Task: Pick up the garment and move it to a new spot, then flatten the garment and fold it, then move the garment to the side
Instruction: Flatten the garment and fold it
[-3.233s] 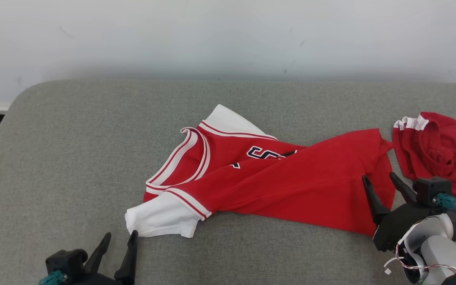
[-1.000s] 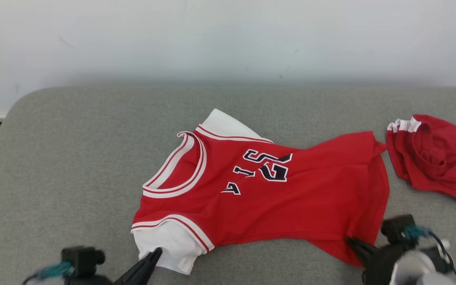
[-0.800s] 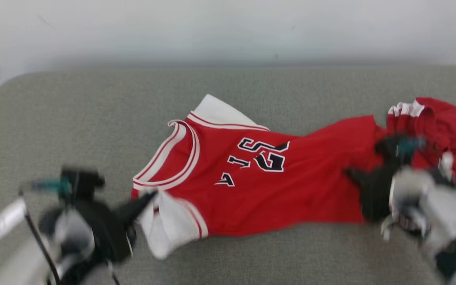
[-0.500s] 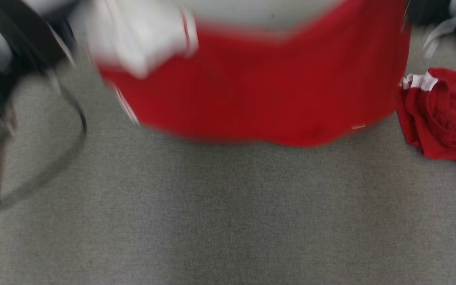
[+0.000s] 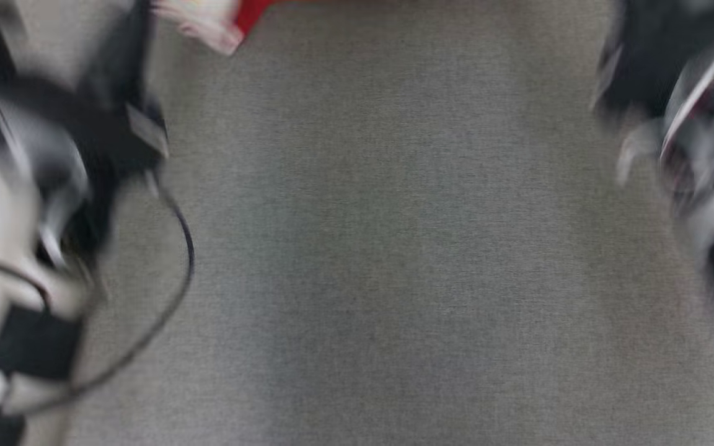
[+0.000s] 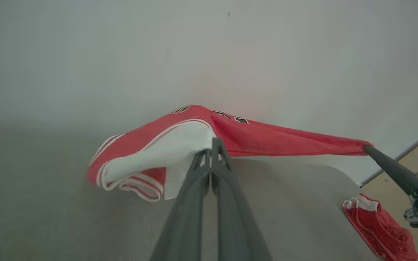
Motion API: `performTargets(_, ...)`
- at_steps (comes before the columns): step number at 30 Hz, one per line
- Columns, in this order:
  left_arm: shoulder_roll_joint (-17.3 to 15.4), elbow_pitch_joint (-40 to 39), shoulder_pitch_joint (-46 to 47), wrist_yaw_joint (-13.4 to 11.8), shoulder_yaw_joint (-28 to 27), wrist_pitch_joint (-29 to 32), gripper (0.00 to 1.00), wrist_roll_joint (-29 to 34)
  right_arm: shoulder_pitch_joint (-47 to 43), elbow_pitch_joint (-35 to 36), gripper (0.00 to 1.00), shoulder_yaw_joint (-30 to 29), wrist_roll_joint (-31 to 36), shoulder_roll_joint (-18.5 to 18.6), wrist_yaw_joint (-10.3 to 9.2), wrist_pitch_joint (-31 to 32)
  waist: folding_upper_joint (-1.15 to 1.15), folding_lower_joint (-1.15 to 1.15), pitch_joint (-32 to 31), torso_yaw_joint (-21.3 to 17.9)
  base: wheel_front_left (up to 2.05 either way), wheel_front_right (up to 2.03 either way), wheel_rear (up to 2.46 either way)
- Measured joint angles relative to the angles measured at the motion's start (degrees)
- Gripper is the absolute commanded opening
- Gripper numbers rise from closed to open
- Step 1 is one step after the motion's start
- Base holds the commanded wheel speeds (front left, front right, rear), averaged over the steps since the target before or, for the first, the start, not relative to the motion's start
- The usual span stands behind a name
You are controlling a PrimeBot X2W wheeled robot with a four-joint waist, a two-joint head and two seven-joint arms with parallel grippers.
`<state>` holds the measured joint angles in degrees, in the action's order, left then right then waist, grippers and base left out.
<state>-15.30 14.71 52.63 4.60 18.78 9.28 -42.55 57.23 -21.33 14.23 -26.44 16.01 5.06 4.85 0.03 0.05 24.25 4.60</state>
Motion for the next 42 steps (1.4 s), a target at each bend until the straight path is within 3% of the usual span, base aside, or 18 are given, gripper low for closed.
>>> performTargets(4,0.0,1.56,-13.31,-0.03,-0.29,-2.65,0.0,-2.78,-15.56,-0.37,0.0,0.54,-1.7,0.33,0.49,-2.61,-0.02,-0.07,-0.87,0.73,0.0,0.0,0.0)
performTargets(10,-1.02,2.34,-23.84,0.53,0.86,-5.23,0.0,-3.04,-30.68,-0.86,0.0,1.12,-2.32,1.54,0.54,-4.94,-0.02,-0.06,-4.48,0.85,0.0,0.0,0.0)
performTargets(24,0.87,0.45,-40.86,0.4,2.9,-8.31,0.0,-5.31,-48.75,2.59,0.0,-0.93,-5.33,2.12,-0.59,-7.81,-0.03,-0.06,-15.81,0.43,0.0,0.0,0.0)
performTargets(35,-2.66,-7.14,-55.32,-1.64,5.71,-5.9,0.0,-5.15,-63.32,7.14,0.0,-1.59,-6.43,4.81,-2.61,-4.75,-0.04,-0.07,-24.18,0.17,0.0,0.0,0.0)
performTargets(42,-3.92,-14.16,-62.51,-2.48,6.67,-2.69,0.0,-7.22,-68.77,11.99,0.0,-2.85,-8.53,6.06,-4.12,-1.24,-0.04,-0.06,-25.94,0.83,0.0,0.0,0.0)
